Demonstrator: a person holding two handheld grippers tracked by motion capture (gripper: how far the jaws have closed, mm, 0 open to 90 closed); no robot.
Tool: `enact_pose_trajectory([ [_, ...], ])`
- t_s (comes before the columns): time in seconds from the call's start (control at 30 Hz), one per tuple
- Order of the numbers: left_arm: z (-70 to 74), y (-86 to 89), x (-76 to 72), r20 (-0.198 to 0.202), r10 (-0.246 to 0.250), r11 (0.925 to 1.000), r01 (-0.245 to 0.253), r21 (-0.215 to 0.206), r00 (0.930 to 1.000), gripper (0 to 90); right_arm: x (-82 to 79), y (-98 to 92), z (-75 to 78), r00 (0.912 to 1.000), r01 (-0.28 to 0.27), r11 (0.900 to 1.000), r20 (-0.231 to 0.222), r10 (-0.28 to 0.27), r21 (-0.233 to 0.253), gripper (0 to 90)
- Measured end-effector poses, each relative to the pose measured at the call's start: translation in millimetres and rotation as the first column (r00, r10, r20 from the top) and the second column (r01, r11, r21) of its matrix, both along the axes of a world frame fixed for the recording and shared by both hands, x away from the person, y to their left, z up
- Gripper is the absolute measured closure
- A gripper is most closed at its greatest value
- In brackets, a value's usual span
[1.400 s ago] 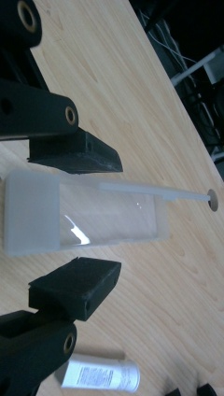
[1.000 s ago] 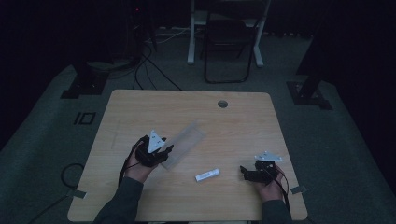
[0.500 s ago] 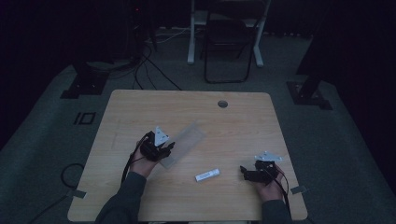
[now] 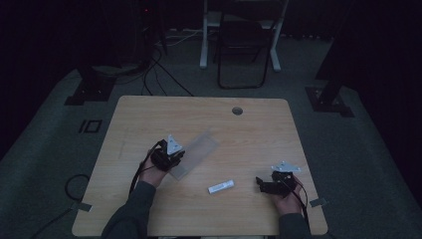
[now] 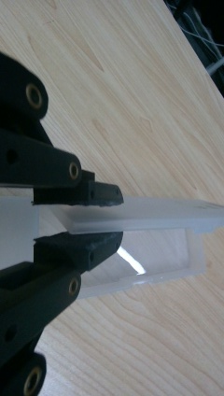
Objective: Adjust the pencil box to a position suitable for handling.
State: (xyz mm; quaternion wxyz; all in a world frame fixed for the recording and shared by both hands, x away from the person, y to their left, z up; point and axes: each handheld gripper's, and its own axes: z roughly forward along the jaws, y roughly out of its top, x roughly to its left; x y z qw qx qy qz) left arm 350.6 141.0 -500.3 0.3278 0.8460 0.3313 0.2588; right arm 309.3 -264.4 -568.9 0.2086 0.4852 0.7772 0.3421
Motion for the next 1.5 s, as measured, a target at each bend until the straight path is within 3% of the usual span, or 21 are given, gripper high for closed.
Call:
enact_pose_trajectory([
  [0.27,2.4,-0.6,-8.8,0.012,-0.035,0.999,0.035,0.028,0.9993,81.9,0.0,0.0,0.1,1.0,0.001,1.0,-0.001,-0.001,0.0,13.4],
  [0.57,2.9,-4.2,-28.3,0.017,-0.087,0.9947,0.086,0.055,0.996,82.6,0.0,0.0,0.0,1.0,0.0,1.0,0.0,0.0,0.0,13.4],
  [0.8,2.3,-2.9,-39.3,0.015,-0.103,0.9935,0.102,0.05,0.9945,82.2,0.0,0.0,0.0,1.0,0.0,1.0,0.0,0.0,0.0,13.4],
  [1.17,1.5,-0.2,-40.0,0.02,-0.084,0.9954,0.083,0.048,0.9963,79.9,0.3,0.1,0.1,1.0,0.0,1.0,-0.001,0.0,0.0,13.4],
  [1.4,2.7,0.3,-42.9,0.027,-0.079,0.9964,0.078,0.033,0.9965,72.3,0.3,0.1,0.1,1.0,0.0,1.0,-0.001,0.0,0.0,13.4],
  [1.5,6.6,2.2,-44.6,0.026,-0.075,0.9972,0.075,0.002,0.9969,65.8,0.3,0.0,0.1,1.0,-0.001,1.0,-0.001,0.001,0.0,13.4],
])
